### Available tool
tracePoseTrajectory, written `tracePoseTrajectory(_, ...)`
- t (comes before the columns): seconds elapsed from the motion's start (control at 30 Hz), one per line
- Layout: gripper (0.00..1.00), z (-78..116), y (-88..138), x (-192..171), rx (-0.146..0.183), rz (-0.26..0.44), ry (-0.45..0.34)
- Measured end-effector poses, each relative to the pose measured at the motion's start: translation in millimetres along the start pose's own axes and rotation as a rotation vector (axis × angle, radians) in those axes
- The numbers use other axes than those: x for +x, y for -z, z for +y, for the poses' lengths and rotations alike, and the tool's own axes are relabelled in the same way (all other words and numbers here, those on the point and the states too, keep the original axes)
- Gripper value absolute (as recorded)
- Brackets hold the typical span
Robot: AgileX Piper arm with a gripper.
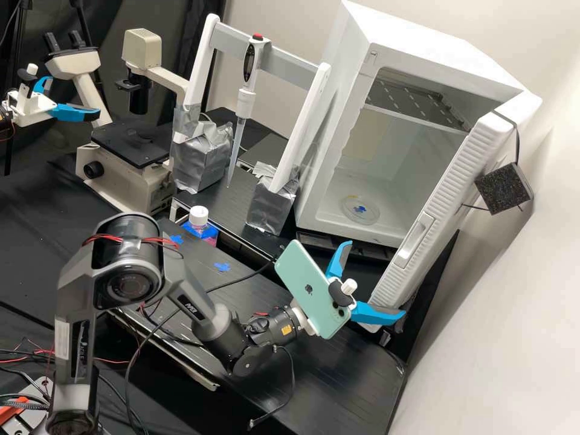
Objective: Close the door
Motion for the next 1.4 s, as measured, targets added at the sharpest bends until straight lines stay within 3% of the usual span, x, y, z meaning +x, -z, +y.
tracePoseTrajectory(0.3,1.0,-25.7,36,-24,0.018,0.055,0.091)
tracePoseTrajectory(0.6,1.0,-51.1,79,-45,0.006,0.23,0.182)
tracePoseTrajectory(1.17,1.0,-85.9,97,-21,0.04,0.337,0.31)
tracePoseTrajectory(1.4,1.0,-93.3,102,-7,0.032,0.369,0.323)
